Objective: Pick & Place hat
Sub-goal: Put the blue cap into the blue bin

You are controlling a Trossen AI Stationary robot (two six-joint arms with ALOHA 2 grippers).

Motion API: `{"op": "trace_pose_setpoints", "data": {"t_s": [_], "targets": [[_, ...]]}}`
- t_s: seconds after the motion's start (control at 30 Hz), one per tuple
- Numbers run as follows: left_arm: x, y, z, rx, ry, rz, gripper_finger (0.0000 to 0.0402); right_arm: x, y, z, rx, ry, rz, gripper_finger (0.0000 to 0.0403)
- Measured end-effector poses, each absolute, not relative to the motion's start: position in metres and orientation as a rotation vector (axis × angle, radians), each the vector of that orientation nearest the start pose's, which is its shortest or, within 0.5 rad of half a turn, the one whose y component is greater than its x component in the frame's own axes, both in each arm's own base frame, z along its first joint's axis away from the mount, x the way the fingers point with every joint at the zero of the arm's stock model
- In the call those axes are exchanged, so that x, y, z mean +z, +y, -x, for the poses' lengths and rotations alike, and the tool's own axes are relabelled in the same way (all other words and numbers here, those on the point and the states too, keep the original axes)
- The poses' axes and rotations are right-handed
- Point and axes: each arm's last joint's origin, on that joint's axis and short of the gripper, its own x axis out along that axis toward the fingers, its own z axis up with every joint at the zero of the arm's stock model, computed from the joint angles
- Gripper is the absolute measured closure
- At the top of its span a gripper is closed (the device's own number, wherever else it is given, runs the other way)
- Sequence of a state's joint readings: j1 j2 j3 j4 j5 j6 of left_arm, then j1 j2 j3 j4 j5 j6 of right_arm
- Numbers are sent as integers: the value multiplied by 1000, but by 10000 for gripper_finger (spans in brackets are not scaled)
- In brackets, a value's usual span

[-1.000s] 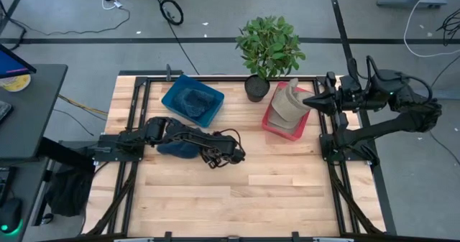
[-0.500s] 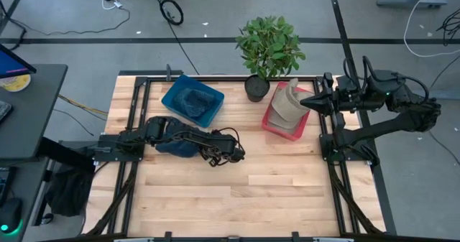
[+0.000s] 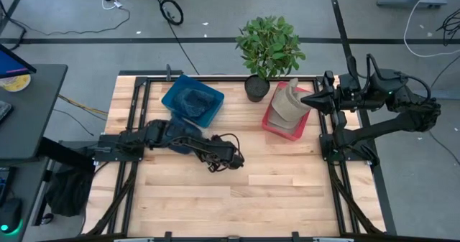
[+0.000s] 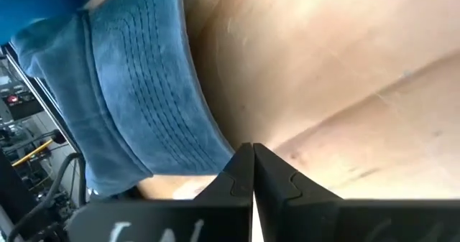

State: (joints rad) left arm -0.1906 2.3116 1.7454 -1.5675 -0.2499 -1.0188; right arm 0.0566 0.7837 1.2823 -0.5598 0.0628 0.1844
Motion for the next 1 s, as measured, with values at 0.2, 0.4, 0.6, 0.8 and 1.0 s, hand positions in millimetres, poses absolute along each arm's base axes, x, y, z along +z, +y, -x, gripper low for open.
{"op": "trace_pose_setpoints", "data": {"t_s": [0.2,0.4,0.6,0.8,1.0], "targets": [[142,-93,-380,1020,1725,167,400,454,5,-116,-12,61,-181,399],[153,-106,-384,1010,1670,203,391,452,5,-121,-13,74,-180,399],[157,-102,-388,986,1669,207,384,449,6,-130,-15,103,-182,399],[157,-84,-392,922,1710,141,375,447,7,-137,28,128,-196,399],[157,-72,-395,939,1698,119,289,446,9,-139,64,137,-197,399]]}}
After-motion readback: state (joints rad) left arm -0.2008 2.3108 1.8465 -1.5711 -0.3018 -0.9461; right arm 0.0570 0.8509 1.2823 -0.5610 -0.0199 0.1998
